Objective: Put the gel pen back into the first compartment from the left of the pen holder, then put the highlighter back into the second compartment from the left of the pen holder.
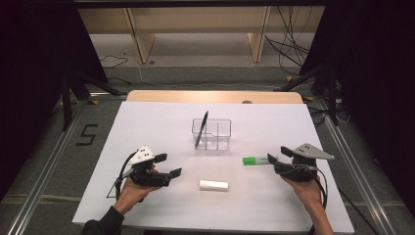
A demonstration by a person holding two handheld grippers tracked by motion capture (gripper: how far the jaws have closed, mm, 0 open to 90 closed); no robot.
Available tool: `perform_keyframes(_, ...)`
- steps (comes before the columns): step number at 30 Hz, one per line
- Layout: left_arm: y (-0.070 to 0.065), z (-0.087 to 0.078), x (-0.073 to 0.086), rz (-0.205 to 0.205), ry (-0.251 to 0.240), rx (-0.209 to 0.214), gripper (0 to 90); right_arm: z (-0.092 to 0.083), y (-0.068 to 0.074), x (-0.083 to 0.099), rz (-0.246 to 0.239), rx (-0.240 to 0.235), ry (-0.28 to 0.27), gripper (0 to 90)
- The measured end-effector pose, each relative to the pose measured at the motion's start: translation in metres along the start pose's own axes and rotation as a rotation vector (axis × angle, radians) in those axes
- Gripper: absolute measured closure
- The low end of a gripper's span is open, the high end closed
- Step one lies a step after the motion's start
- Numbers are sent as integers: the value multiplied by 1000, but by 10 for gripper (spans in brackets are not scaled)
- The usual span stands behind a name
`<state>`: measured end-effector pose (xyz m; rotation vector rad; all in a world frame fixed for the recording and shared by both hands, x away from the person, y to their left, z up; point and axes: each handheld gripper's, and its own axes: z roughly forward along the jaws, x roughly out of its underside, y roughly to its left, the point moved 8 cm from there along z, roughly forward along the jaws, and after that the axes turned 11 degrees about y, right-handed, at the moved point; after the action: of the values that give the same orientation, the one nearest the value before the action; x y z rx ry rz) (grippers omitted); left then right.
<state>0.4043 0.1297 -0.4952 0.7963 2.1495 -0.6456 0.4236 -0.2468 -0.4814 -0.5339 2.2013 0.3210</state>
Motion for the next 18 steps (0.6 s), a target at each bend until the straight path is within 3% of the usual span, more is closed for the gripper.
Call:
perform_keyframes(9, 6, 1, 9, -24, 10, 0, 159, 15, -18, -2, 31, 21, 37, 536)
perform_keyframes(13, 4, 1, 10, -20, 11, 3, 159, 20, -23, -5, 15, 25, 63, 596)
perform_keyframes(18, 3, -2, 12, -25, 7, 0, 159, 28, -29, -6, 31, 38, 75, 742)
